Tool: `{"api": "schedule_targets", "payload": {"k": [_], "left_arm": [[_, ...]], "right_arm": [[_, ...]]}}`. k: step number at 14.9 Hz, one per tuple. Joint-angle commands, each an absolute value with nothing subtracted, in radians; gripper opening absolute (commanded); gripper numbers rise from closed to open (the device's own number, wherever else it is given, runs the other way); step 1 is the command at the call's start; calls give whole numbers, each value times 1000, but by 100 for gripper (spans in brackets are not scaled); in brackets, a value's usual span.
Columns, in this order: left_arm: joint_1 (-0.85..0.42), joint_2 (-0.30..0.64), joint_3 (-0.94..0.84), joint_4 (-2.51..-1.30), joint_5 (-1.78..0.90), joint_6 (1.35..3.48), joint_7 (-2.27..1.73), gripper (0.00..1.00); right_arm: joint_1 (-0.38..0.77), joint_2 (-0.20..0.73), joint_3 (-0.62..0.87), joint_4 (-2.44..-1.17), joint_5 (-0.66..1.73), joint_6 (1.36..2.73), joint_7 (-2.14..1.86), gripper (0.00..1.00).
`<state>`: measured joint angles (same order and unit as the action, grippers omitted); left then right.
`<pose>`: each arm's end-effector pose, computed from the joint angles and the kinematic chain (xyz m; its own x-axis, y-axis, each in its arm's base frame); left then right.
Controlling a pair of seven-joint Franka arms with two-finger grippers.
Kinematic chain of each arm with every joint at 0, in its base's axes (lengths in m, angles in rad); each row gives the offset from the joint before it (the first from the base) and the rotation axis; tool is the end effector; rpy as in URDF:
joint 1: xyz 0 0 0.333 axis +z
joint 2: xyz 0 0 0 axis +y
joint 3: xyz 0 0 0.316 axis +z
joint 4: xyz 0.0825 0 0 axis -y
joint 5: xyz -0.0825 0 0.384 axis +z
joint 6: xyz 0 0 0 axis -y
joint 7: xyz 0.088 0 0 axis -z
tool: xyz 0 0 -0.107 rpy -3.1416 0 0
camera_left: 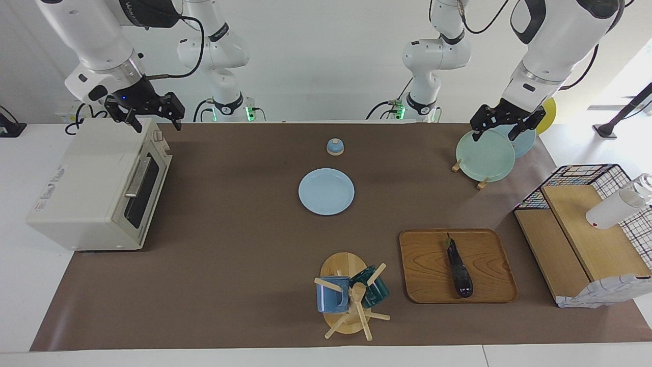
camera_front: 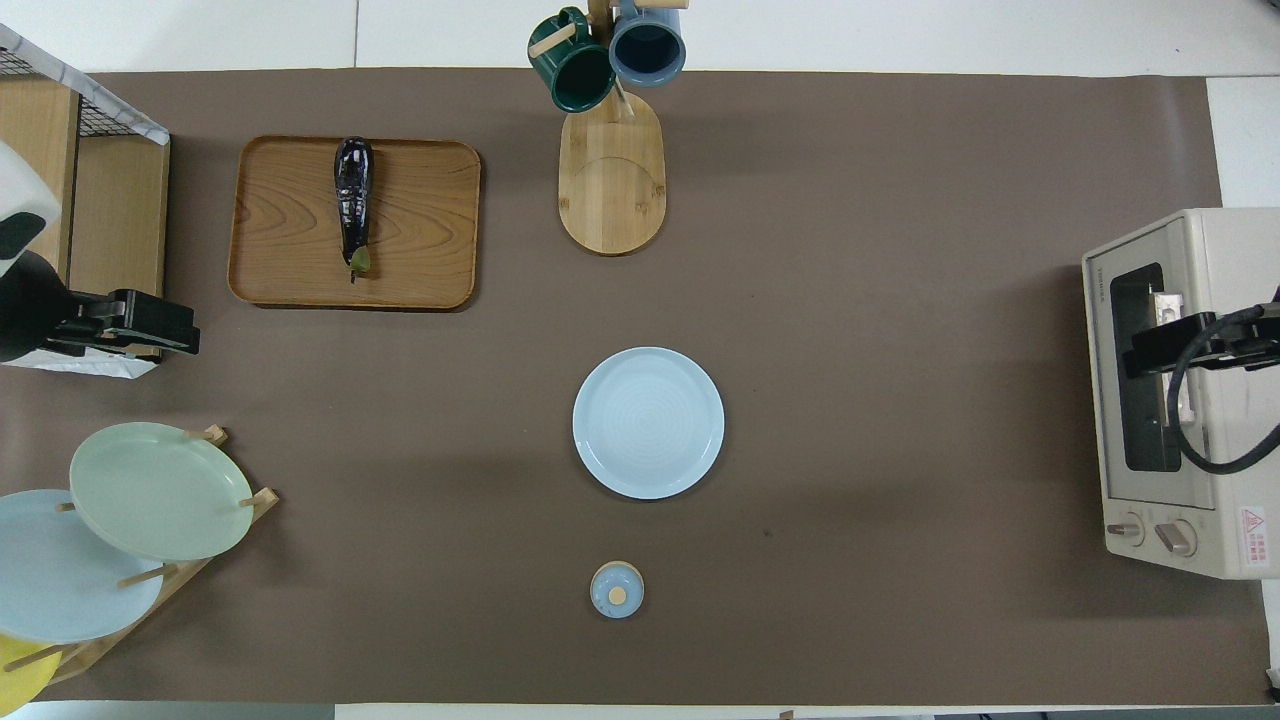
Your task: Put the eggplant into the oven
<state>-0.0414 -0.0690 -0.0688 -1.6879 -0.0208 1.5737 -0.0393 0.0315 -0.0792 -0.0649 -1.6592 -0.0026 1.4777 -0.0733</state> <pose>0.5276 -0.0618 0.6069 0.9965 -0.0703 -0.0459 -0.0697 -0.9975 0.0142 0.5183 -0.0190 0.6180 0.9940 0.0405 -0.1018 0.0397 -0.9992 -0.0100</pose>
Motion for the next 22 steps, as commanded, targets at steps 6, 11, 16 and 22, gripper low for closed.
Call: {"api": "schedule_targets", "payload": {"k": [6,11,16,22], "left_arm": [[-58,-75,-66,-1687,-11,1585,-46,100],[-55,-78,-66,-1690,-17,1589,-48,100],[-61,-68,-66,-1698,-34,1640,-52,100],[-89,148,-63,-1669,-75,1859,-80,100]], "right_arm": [[26,-87,-60,-1658,12,1476,-72,100],[-15,-92,-75,-1669,15,1474,-71,100],[-6,-103,-68,-1703,23,1520,-86,34],[-8,-123,-66,-1896,-121,1798,-106,0]]}}
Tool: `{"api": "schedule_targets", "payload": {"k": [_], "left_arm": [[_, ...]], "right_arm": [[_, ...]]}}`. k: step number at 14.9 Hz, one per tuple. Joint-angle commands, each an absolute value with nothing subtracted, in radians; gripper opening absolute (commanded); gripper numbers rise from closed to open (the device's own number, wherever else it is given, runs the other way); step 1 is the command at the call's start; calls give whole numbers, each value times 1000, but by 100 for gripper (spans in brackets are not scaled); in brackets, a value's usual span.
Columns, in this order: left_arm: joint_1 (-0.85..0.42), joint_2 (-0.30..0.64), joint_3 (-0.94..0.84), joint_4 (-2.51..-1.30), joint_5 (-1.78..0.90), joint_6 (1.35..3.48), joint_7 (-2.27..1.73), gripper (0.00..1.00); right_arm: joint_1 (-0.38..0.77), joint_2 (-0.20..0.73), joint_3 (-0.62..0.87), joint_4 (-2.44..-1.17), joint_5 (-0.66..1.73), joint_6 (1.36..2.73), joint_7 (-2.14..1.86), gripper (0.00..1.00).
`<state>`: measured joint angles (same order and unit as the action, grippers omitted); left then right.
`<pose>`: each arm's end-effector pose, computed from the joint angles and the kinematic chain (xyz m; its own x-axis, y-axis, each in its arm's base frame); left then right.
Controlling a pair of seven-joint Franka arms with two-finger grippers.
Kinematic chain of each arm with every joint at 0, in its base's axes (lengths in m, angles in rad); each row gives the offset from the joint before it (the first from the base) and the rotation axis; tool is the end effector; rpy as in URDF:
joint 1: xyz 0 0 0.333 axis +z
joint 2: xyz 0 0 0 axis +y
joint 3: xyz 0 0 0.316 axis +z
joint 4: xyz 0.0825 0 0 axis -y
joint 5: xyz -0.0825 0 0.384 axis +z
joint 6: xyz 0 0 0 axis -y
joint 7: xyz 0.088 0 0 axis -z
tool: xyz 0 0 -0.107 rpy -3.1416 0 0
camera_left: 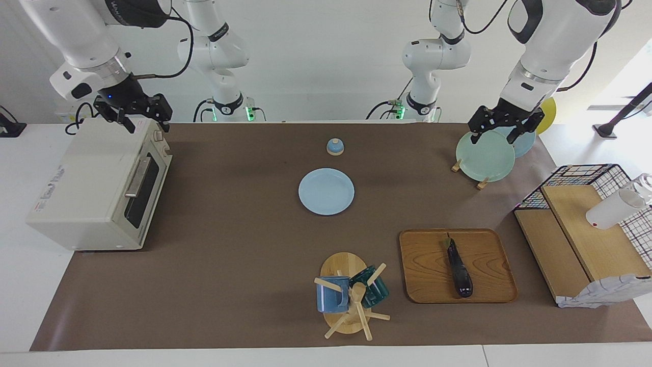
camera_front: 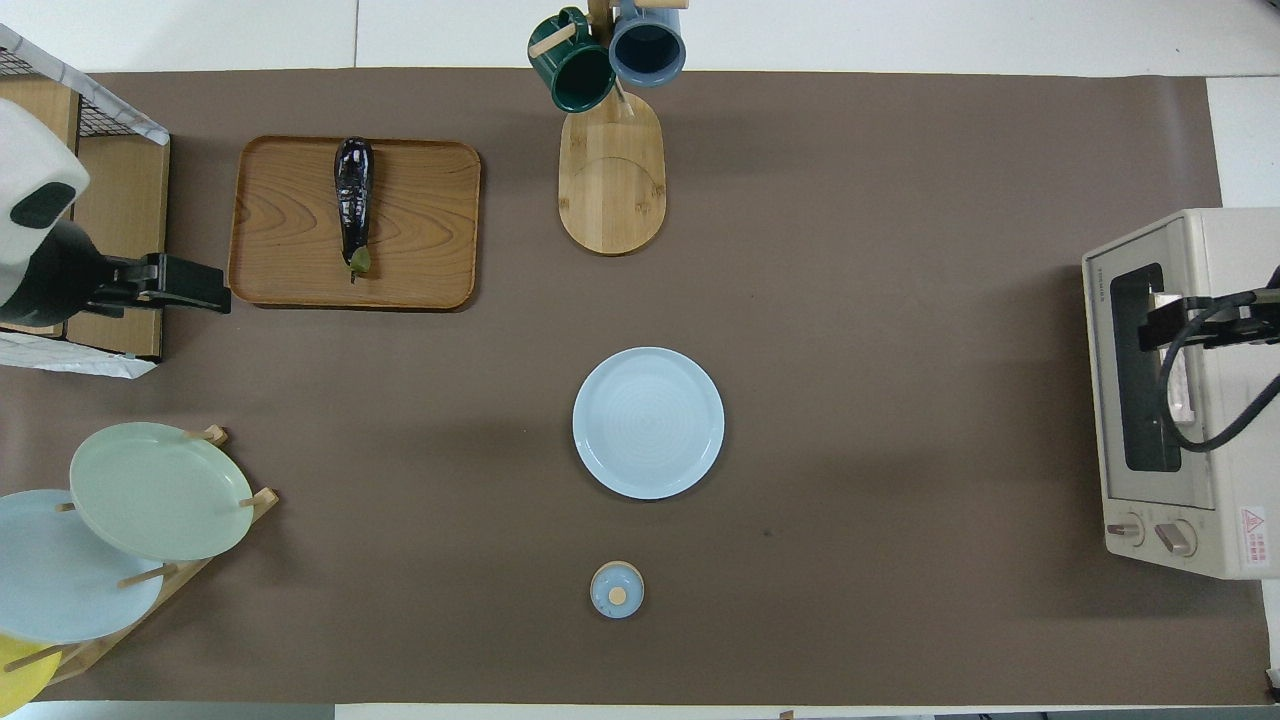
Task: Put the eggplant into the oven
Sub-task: 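Reach the left gripper down to the eggplant on the wooden tray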
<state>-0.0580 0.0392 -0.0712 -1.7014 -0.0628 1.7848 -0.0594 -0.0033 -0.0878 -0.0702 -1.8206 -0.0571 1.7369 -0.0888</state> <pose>0.5744 -0.0794 0.5592 0.9976 -0.0563 0.0399 -0.0589 -0.9960 0.0671 0.5333 -0.0458 0.5679 0.9997 0.0249 -0.0008 0.0249 -0.9984 0.0503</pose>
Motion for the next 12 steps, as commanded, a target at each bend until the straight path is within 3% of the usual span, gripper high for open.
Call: {"api": "schedule_targets", "payload": {"k": [1,7,12], "left_arm": [[-94,214,-63,-1652,-74,1912,-80,100],[-141,572,-61,-1471,-29,2092,-80,100],[-130,670,-55,-1356,81,2131,-71,100]], "right_arm": [[-11,-118,-67,-1911,-133,1813,-101,0],[-64,-98,-69,-2017,-161,1902,-94,0],[-71,-75,-69,-2031,-225,1925,-101,0]]}}
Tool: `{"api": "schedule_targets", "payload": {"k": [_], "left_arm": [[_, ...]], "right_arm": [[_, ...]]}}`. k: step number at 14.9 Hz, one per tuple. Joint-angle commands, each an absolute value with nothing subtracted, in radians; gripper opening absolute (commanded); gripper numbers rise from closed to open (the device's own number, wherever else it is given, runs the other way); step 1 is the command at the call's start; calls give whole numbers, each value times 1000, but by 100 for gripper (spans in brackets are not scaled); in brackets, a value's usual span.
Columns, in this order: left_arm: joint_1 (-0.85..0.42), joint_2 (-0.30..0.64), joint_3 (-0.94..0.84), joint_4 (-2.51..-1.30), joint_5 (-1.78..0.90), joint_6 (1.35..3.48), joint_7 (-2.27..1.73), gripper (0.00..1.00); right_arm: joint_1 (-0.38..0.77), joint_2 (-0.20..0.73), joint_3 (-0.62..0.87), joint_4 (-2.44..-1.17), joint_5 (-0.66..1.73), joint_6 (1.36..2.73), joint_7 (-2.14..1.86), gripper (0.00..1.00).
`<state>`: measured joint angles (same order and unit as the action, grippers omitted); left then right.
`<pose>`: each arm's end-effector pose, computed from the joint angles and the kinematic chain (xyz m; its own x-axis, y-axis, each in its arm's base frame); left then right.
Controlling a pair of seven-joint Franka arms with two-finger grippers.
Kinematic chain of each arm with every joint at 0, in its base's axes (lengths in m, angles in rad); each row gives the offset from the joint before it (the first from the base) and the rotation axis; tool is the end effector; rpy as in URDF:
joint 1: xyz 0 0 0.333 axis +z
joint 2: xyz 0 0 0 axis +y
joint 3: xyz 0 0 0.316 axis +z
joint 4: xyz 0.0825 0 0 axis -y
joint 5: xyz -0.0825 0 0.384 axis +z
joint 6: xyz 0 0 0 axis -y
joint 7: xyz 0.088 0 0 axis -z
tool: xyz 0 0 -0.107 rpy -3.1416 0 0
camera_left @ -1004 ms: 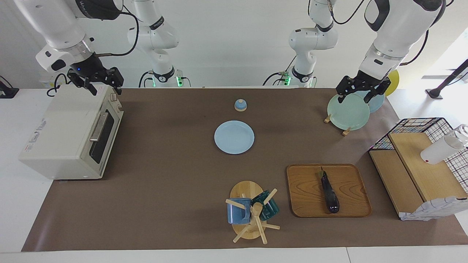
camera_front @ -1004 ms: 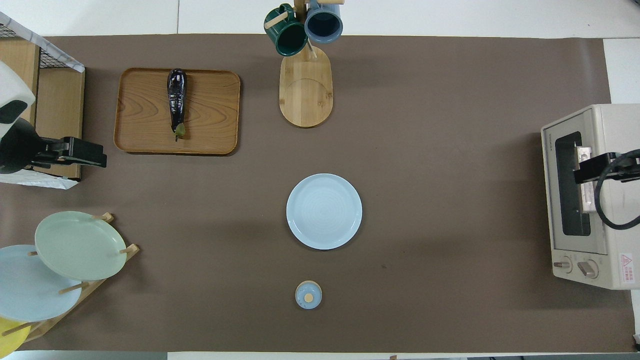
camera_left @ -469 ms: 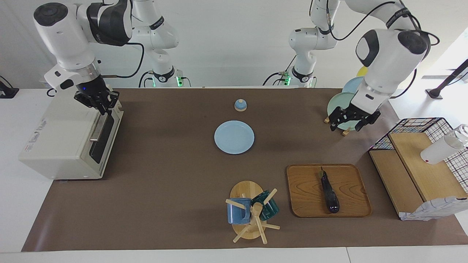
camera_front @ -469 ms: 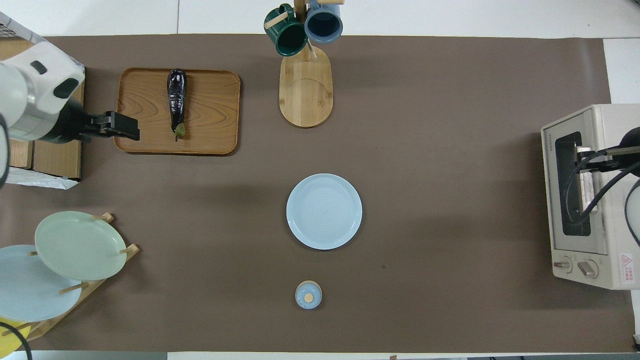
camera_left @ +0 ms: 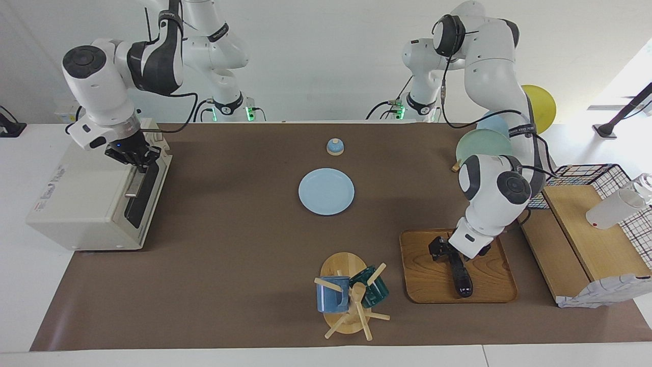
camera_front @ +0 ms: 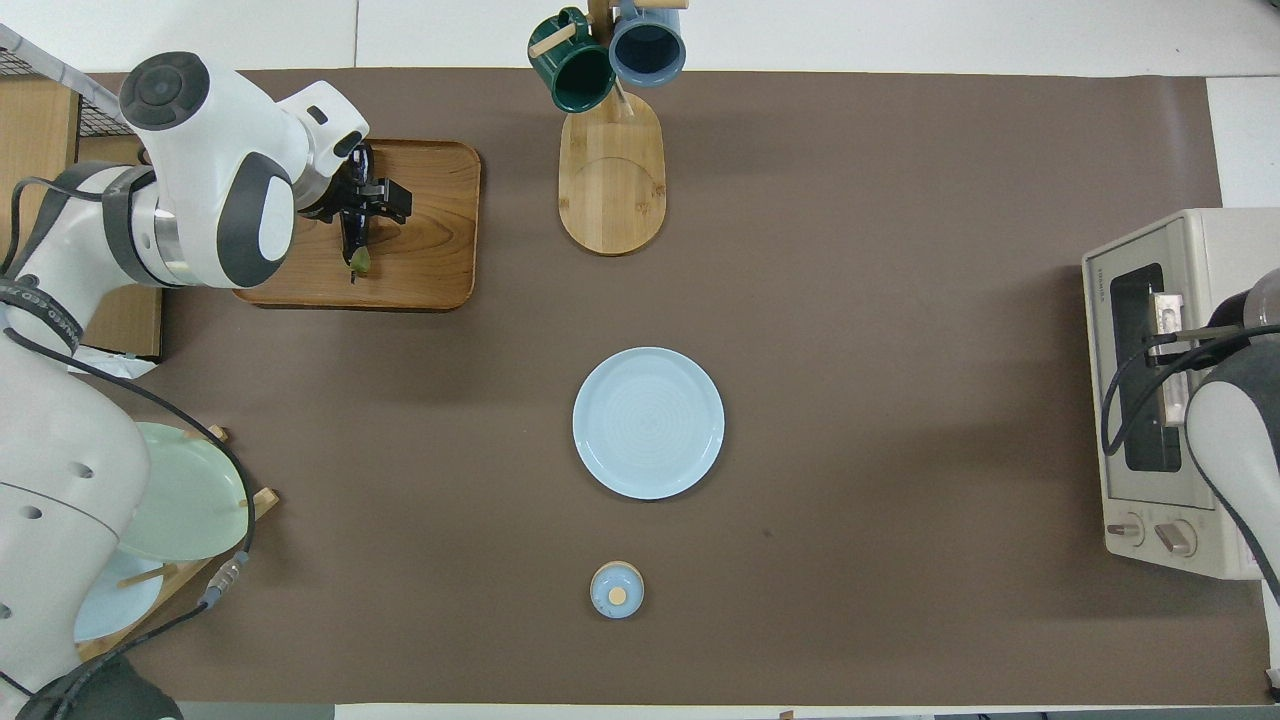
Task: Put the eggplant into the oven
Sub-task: 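Reach the left gripper down to the eggplant on the wooden tray, then grasp the eggplant with the left gripper while the right gripper opens the oven door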
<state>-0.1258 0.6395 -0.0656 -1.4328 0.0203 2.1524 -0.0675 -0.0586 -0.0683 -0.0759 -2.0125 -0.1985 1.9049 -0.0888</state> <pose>0.7160 -0.1286 0.3262 0.9898 -0.1181 0.0797 -0.1206 -0.9923 0.0268 0.5258 -0.0862 0.4814 0.9980 0.0182 -0.0608 0.0285 -0.9844 0.1738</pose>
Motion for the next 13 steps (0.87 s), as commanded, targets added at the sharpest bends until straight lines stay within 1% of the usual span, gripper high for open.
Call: {"api": "schedule_targets", "payload": {"k": [1,4,5,6,9,11,12,13], "left_arm": [[-123,675,-57,-1356,92,2137,-61,100],[-115,676,-58,-1371,86,2203,-49,100],[-115,675,-58,-1400,86,2229,-49,100],[-115,673,-58,-1422,83,2256,-49,100],[-126,696,-57,-1421,55,2272,-51,99],[-118,701,-58,-1408,55,2228,-51,90],[-120,706,-58,-1385,55,2194,-49,84],[-120,712,-58,-1365,55,2174,-49,73]], "right_arm": [[-71,-69,-69,-2034,-225,1925,-100,0],[-71,-69,-67,-2085,-225,1977,-100,0],[-68,-68,-67,-2097,-225,2002,-97,0],[-57,-58,-66,-2102,-224,2019,-95,0],[-43,-26,-64,-2105,-212,2051,-83,0],[-29,-6,-58,-2114,-210,2092,-77,0],[0,3,-60,-2114,-210,2106,-62,0],[6,15,-60,-2114,-210,2114,-42,0]]}}
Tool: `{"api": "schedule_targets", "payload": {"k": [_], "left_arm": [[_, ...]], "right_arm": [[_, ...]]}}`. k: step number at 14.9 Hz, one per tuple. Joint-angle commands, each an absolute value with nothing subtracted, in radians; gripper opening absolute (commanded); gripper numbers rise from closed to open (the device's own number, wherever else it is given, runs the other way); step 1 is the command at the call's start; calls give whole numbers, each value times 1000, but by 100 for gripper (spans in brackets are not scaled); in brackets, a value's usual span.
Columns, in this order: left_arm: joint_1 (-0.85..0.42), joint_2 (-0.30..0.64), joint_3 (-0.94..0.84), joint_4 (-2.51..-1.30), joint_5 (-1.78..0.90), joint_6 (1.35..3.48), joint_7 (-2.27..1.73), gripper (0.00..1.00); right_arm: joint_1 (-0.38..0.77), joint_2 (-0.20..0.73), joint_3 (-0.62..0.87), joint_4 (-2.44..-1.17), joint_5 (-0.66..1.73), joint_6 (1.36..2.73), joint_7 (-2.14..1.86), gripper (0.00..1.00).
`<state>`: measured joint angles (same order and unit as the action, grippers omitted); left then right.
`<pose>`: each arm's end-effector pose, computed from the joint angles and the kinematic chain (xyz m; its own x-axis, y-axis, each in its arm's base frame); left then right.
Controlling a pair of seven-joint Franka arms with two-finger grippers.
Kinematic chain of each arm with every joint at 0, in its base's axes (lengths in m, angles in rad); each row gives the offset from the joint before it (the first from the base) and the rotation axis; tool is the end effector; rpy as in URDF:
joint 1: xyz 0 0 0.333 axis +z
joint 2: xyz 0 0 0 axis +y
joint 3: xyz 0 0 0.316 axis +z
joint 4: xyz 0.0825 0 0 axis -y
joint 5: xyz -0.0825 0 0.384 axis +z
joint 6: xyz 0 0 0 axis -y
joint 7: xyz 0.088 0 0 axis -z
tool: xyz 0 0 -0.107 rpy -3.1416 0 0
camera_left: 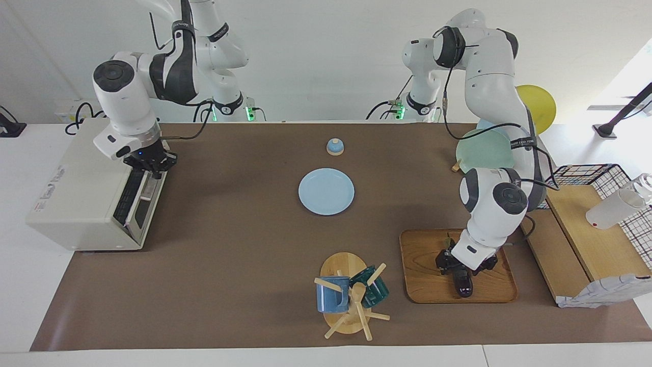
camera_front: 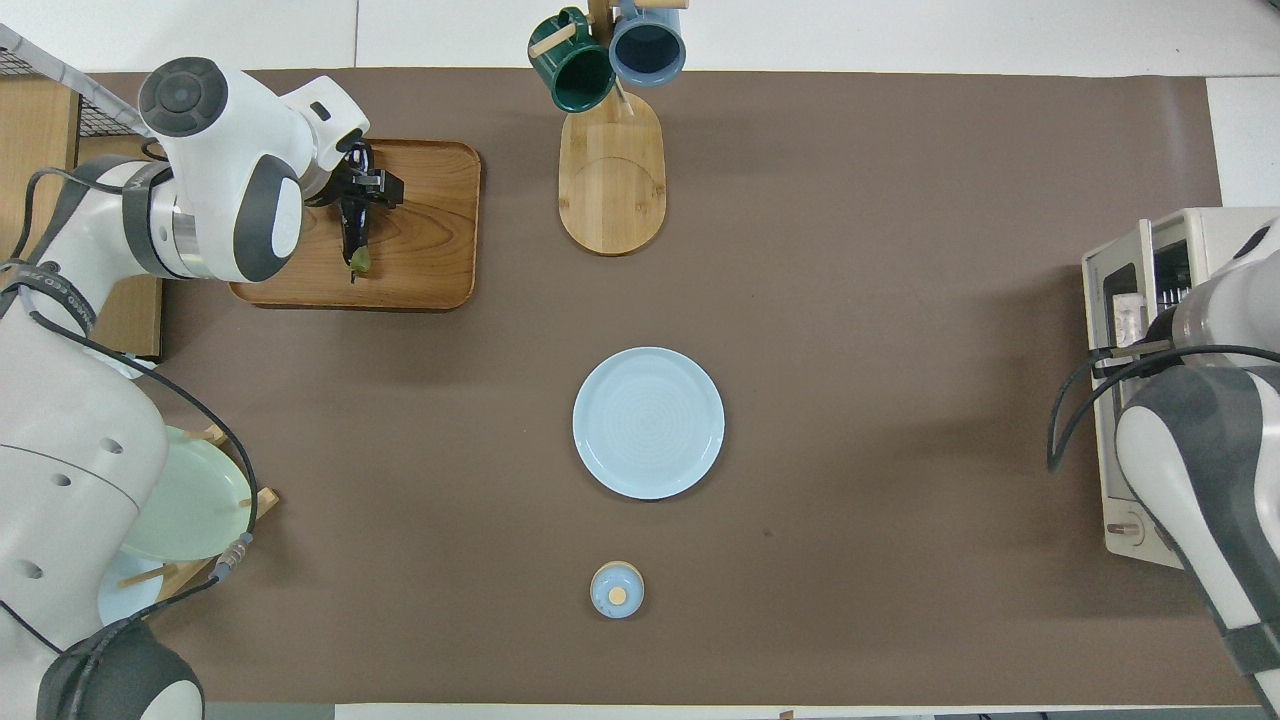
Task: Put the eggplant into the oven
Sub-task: 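Grasp the eggplant with the left gripper while the right gripper opens the oven door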
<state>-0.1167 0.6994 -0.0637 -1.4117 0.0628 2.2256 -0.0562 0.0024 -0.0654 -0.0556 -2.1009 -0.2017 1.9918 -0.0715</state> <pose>0.7280 -0.1210 0.2994 0.9831 -0.1412 0.1162 -0.1414 -0.9899 -0.0064 0.5243 -0.0406 0.4457 0.9930 0.0993 -0.0633 0.1089 -0.9792 0.1714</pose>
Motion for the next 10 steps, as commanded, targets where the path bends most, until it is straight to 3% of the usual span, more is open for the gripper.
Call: {"api": "schedule_targets", "payload": {"k": [1,5,10], "left_arm": [[-120,713,-58,-1365,54,2175,-49,63],[-123,710,-60,-1365,48,2169,-51,0],[-130,559,-61,-1400,-43,2045,-125,0]], "right_arm": [[14,27,-58,-2114,-210,2120,-35,0],[37,49,-58,-2192,-210,2284,-35,0],[71,129,-57,-2200,-210,2367,-5,0]]}}
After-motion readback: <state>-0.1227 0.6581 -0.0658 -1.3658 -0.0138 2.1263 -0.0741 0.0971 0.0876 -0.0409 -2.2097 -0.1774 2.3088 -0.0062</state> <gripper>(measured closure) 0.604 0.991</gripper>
